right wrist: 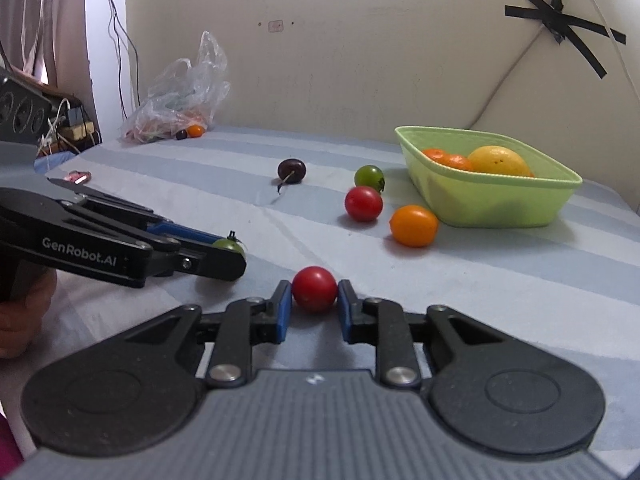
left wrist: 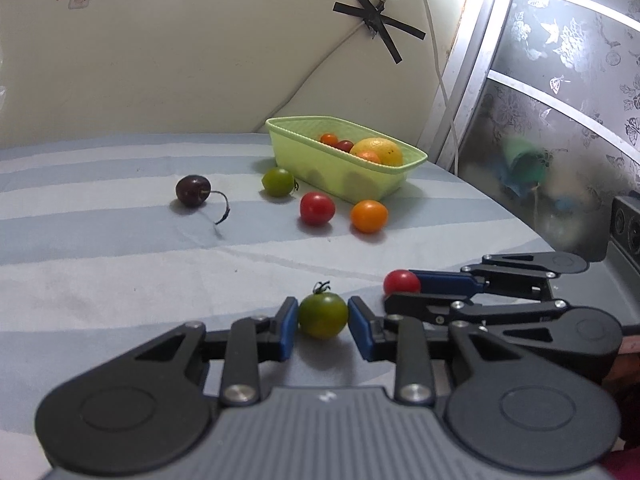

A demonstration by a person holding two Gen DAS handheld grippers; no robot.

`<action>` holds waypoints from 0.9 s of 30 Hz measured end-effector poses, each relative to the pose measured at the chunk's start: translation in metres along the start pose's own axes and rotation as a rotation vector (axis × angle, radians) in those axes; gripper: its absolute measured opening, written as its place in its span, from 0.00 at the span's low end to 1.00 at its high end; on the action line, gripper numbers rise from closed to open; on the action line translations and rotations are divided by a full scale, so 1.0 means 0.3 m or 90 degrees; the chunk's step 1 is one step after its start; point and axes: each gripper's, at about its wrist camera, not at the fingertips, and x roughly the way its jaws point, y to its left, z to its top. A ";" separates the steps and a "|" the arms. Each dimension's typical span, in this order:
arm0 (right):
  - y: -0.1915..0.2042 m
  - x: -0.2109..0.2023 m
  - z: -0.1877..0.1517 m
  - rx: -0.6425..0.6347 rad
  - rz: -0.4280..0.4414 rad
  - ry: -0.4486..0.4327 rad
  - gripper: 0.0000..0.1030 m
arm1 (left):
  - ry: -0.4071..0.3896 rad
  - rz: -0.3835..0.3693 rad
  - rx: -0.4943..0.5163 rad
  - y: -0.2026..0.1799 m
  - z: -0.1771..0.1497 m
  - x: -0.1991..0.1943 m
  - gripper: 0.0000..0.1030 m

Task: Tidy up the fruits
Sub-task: 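Carry both tomatoes over the green basket and open both tools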

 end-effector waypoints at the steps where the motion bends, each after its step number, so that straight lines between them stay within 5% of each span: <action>1: -0.005 -0.002 0.001 0.004 -0.002 -0.004 0.26 | -0.001 -0.004 -0.004 0.003 0.011 -0.001 0.27; 8: -0.061 -0.030 0.060 0.008 -0.035 -0.078 0.26 | -0.035 -0.025 -0.008 -0.007 0.197 0.054 0.27; 17: -0.235 0.069 0.177 0.055 -0.115 -0.140 0.26 | -0.041 -0.033 -0.041 0.011 0.487 0.341 0.27; 27: -0.304 0.142 0.180 0.070 -0.140 -0.171 0.40 | -0.018 -0.027 -0.061 0.029 0.525 0.477 0.37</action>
